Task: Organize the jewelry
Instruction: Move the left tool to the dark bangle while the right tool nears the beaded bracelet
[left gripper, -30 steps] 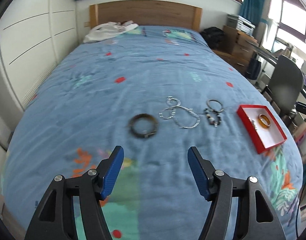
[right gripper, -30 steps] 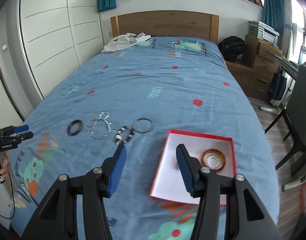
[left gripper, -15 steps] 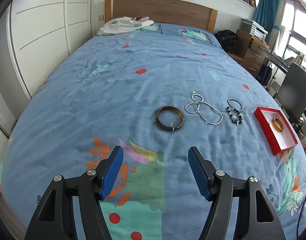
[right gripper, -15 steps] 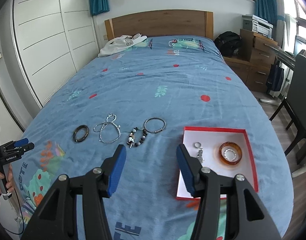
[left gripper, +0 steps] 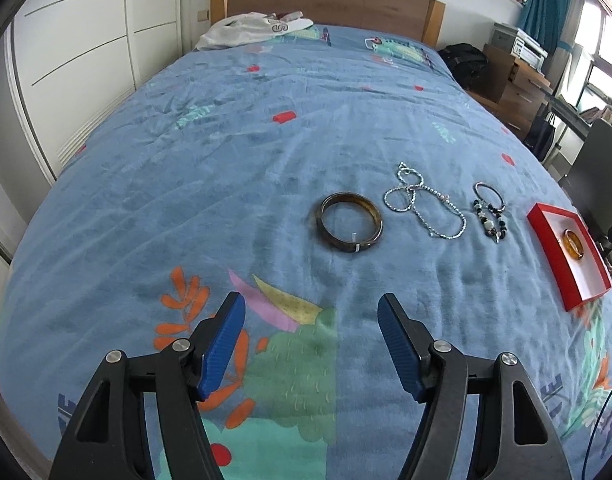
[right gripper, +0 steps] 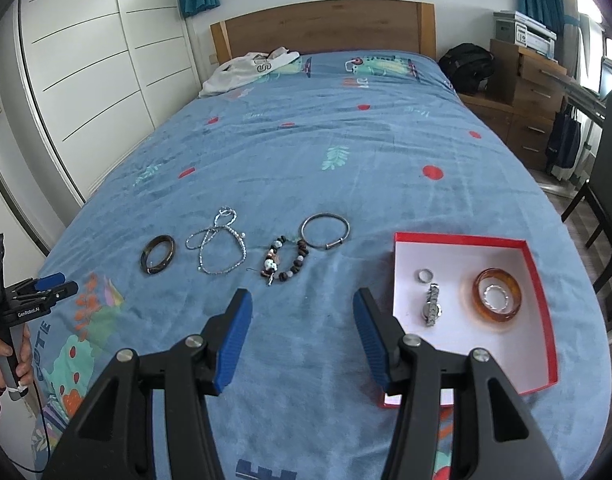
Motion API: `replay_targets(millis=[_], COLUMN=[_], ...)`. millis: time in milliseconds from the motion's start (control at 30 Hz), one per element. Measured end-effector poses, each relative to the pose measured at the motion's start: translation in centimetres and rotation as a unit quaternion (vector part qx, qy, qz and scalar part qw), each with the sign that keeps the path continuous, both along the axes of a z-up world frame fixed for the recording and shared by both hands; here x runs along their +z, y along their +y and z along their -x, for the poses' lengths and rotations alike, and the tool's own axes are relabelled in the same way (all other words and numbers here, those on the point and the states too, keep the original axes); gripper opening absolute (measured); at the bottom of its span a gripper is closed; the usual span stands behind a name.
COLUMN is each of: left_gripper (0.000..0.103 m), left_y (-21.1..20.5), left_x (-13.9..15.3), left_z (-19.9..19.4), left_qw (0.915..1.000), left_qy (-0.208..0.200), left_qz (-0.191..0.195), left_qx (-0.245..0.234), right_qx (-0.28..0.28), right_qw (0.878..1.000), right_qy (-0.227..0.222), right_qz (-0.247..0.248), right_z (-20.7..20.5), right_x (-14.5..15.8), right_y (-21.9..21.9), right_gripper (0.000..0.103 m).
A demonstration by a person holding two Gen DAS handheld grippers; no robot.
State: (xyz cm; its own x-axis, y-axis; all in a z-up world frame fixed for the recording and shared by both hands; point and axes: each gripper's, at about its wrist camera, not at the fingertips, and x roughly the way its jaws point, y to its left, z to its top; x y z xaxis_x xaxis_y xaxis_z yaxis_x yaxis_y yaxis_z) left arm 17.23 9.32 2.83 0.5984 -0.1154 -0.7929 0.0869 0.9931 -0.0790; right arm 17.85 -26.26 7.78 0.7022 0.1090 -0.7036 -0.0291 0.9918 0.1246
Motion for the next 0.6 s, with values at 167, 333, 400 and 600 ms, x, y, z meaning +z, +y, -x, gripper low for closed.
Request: replay_targets(millis=[167, 333, 400, 600], left_gripper=[0.071, 0.076, 0.077, 0.078], left_y=[-0.1, -0.7, -0.9, -1.5], left_x=[-1.1, -1.9, -2.2, -2.8], left_z=[-1.0, -2.1, -2.6, -4.0], left_qw=[0.9999, 0.9998, 0.9998, 0.9997], left_qy=[0.011, 0.018, 0.018, 0.021], left_qz=[-0.007, -0.01, -0.008, -0.008], left_qx=[0.005, 0.003, 0.0, -0.001], right_qx=[-0.006, 0.0, 0.002, 0.009], right_qw=[1.0, 1.0, 1.0, 1.0], right_qy=[0.005, 0.013, 0.016, 0.023], right_qz=[-0.008, -0.012, -0.014, -0.017], right_z=[-0.8, -1.7, -2.1, -3.2], right_x=[-1.1, -2.4, -2.9, -4.1], right_y=[-0.4, 0.2, 0.5, 1.2], right_gripper=[0.051, 0.052, 0.052, 0.056])
